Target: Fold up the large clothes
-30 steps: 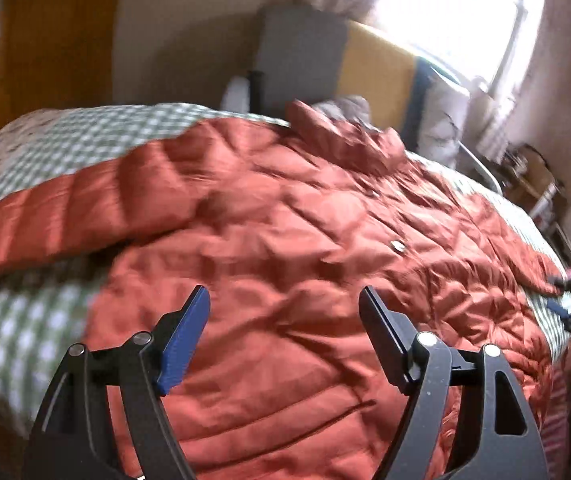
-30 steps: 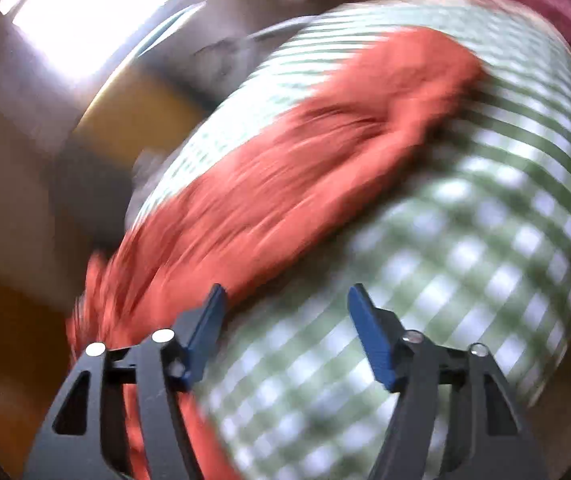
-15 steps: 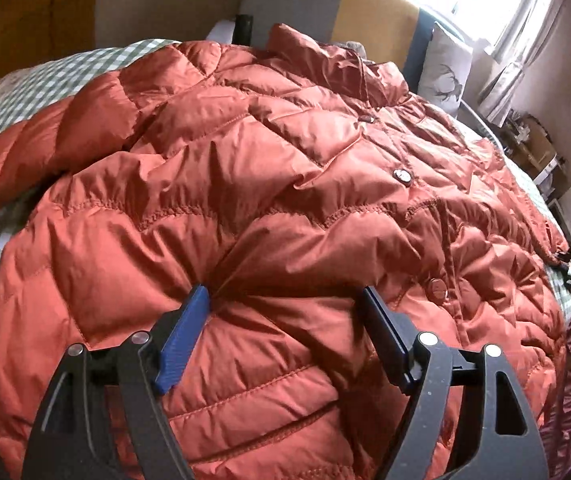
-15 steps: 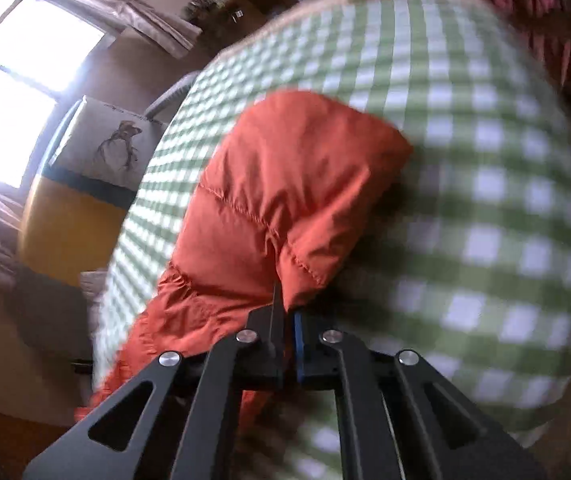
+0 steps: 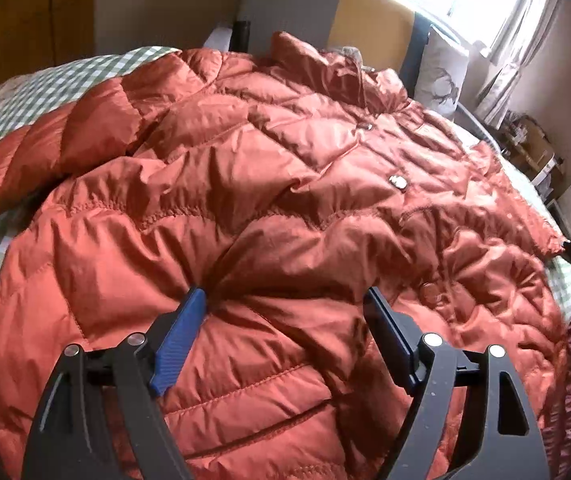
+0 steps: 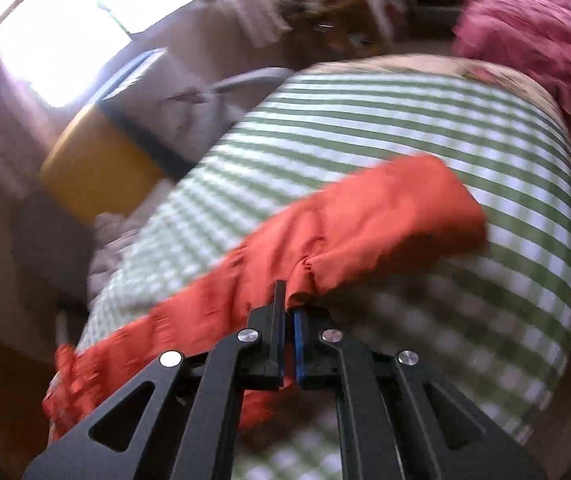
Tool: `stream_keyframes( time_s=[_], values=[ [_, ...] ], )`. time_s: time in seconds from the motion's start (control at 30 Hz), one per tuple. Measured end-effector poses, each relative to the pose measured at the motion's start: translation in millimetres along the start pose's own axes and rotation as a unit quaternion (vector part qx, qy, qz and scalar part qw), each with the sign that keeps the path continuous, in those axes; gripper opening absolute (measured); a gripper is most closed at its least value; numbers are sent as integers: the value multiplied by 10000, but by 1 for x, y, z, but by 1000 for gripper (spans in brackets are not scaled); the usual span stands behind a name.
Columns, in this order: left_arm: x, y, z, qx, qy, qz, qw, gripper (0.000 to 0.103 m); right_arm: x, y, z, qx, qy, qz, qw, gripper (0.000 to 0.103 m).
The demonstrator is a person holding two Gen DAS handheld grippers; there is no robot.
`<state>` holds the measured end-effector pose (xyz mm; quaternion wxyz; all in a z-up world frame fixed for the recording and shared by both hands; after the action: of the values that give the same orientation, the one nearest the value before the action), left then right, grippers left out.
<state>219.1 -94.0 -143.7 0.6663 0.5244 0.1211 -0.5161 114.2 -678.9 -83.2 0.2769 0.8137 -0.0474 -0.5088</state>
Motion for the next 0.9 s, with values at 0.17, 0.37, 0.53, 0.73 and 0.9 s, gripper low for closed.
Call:
stream_keyframes(
  time_s=[0.17,0.37,0.53,0.73,0.9],
  values=[
    [-15,10,-4,-205,-204,210,9994,80,-29,-33,-97,-963,839,-54,9918,3],
    [-31,23,-11,-350,-355,437,9978,80,-54,-128,-226,-2290,1712,-433,9573,3],
    [-39,26,-19,-473,-469,510,9965,80,-71,-229,-307,-3402,2126,-787,9126,3],
    [-44,29,-29,-658,-592,543,9946,80,-77,-308,-355,-3981,2350,-1138,8794,39],
    [-49,36,-28,-569,-652,605,9944,80,-93,-318,-350,-3857,2580,-1067,8794,74]
  ],
)
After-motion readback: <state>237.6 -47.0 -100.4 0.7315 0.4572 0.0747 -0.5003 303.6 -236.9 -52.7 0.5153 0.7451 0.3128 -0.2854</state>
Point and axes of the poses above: each gripper's, at about its wrist camera, not at the fingertips, and x roughly the way its jaws point, z to its right, y to its top, the point moved 6 cm from there along x, roughly the way its jaws point, and after that the axes turned 13 degrees about -y, right-handed, at the moved point
